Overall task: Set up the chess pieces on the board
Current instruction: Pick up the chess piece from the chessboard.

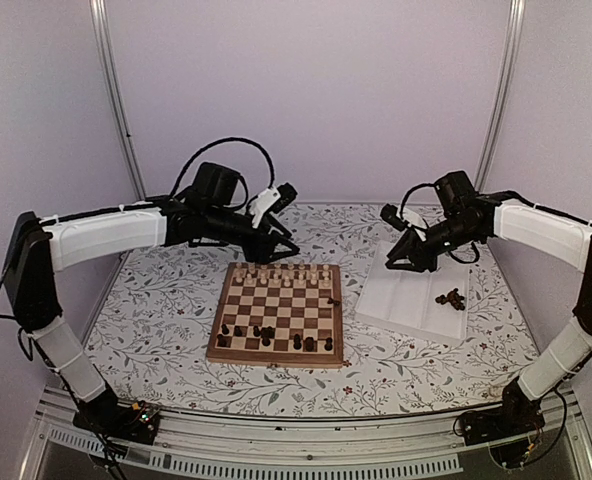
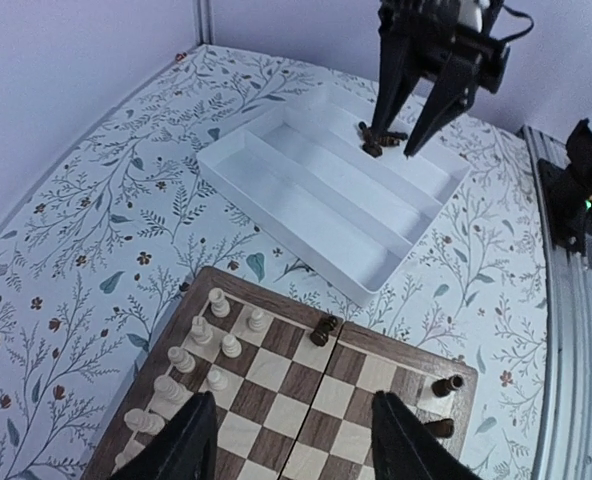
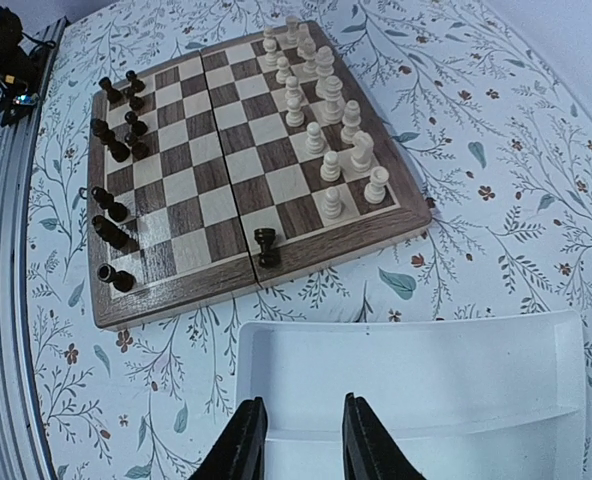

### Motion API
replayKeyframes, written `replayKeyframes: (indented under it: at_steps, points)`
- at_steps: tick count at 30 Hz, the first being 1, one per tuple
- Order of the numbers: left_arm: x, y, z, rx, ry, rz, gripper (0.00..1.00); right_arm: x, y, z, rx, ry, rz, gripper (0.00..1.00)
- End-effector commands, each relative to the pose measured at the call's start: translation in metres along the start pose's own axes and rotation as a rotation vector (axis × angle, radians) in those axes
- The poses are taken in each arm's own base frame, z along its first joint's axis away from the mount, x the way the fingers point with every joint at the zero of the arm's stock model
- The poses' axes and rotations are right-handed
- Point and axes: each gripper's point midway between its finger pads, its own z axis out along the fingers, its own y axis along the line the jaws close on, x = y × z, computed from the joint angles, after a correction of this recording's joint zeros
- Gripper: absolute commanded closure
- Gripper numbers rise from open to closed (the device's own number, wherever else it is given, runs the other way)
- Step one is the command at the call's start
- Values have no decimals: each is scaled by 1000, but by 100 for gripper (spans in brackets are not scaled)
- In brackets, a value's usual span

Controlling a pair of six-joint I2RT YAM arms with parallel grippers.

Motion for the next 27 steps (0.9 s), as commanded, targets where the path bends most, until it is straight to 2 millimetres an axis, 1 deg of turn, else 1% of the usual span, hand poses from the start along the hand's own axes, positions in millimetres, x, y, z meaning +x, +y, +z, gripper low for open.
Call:
replayKeyframes:
  at_steps: [1,4,6,9,11,16,19,23,27]
  points:
    - [15,-16,42,106,154,125,47,-14,8,-16,-3,-121,-21,72]
    - [25,-18,70,145,220,156,48,-16,3,-22,41,-118,-33,72]
    - [33,-20,86,162,267,182,48,-18,6,-26,43,-132,-37,72]
    - [45,-24,106,167,323,228,47,-14,10,-27,42,-135,-38,71]
    - [52,-24,118,163,354,255,46,-11,10,-26,48,-127,-38,71]
    - [65,-23,138,189,390,279,45,-8,10,-24,40,-123,-36,71]
    - [71,-27,148,220,404,288,44,-5,9,-21,40,-114,-33,70]
    - [80,-30,156,235,421,303,45,-2,9,-20,40,-108,-32,70]
    - [91,-32,161,245,450,304,49,0,8,-18,40,-101,-30,70]
